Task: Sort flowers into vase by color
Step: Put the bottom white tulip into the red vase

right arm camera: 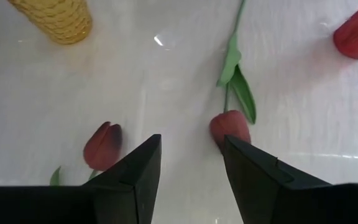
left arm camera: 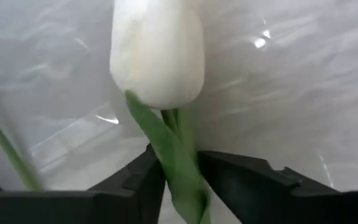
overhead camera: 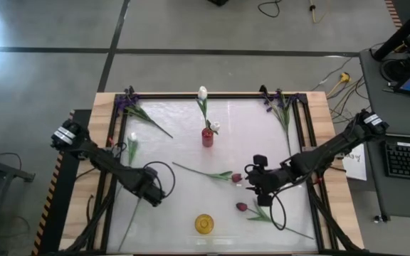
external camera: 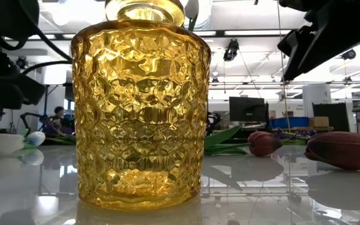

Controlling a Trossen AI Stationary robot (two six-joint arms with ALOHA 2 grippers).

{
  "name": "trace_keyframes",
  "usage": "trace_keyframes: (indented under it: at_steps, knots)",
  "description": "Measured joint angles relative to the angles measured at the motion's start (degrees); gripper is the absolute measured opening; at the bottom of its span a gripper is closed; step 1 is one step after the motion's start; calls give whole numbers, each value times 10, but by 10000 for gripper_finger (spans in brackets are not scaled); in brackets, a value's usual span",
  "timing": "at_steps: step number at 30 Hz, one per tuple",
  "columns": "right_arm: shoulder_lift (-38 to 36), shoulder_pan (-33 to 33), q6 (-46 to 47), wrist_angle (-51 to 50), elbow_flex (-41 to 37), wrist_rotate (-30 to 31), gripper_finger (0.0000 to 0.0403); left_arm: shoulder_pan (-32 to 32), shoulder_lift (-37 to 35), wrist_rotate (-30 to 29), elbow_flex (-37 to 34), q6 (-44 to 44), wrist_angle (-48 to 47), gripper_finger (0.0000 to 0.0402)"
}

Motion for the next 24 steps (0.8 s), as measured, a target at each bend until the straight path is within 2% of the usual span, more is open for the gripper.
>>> trace_keyframes:
  at_steps: [4, 7, 10, 13, 16, 19, 24]
  knots:
    - [-1, 7, 3, 0, 0, 0, 156, 2, 5, -15, 19, 9, -24, 98]
    - [-4, 13, 2, -12, 12, 0, 150, 2, -2, -55, 39, 15, -56, 49]
    - [-9, 18, 0, -34, 31, 0, 143, 3, -19, -115, 64, 29, -74, 9]
    - [-14, 22, -2, -48, 41, 0, 136, 4, -43, -205, 95, 75, -67, 11]
    - [-18, 26, -9, -39, 44, 15, 131, 4, -70, -315, 128, 158, -10, 8]
    - [-17, 30, -16, -15, 38, 40, 127, 5, -91, -419, 150, 273, 98, 2]
    - [-8, 29, -65, 85, 27, 56, 134, 14, -114, -514, 160, 501, 298, 1]
